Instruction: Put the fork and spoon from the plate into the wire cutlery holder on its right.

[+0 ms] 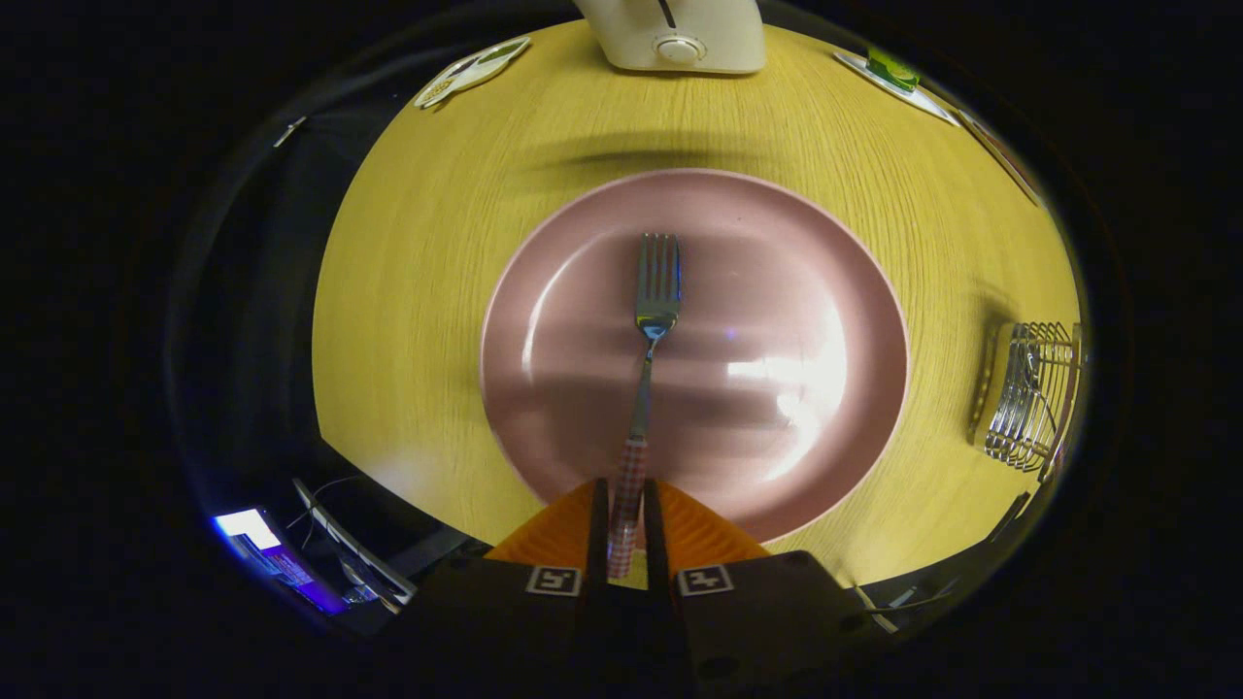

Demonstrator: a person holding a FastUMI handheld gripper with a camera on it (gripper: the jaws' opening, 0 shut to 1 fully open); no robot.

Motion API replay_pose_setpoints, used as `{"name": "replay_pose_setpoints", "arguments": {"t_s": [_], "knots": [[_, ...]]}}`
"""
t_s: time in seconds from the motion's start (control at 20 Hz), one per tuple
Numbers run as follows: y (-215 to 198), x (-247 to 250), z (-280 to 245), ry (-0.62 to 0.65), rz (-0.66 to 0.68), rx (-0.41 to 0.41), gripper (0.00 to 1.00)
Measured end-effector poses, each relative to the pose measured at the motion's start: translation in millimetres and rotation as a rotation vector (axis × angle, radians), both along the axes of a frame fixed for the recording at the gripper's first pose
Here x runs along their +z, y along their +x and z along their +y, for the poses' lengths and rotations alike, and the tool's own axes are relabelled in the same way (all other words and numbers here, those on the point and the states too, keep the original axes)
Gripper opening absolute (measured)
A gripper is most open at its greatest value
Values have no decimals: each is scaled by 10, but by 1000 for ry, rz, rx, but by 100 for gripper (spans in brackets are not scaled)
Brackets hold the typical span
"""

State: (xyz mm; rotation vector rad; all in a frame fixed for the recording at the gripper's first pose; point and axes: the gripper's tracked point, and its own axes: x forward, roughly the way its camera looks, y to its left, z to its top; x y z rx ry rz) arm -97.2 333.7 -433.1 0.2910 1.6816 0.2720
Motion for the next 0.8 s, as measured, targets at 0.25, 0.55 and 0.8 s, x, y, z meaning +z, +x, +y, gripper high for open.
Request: {"name": "replay_pose_setpoints", "arguments": {"t_s": [0.25, 0.55, 0.8], "knots": [[-16, 159, -45, 42, -20, 34, 12], [48, 558, -224, 108, -81, 43, 12], [78, 1141, -596, 170, -162, 57, 12]]}}
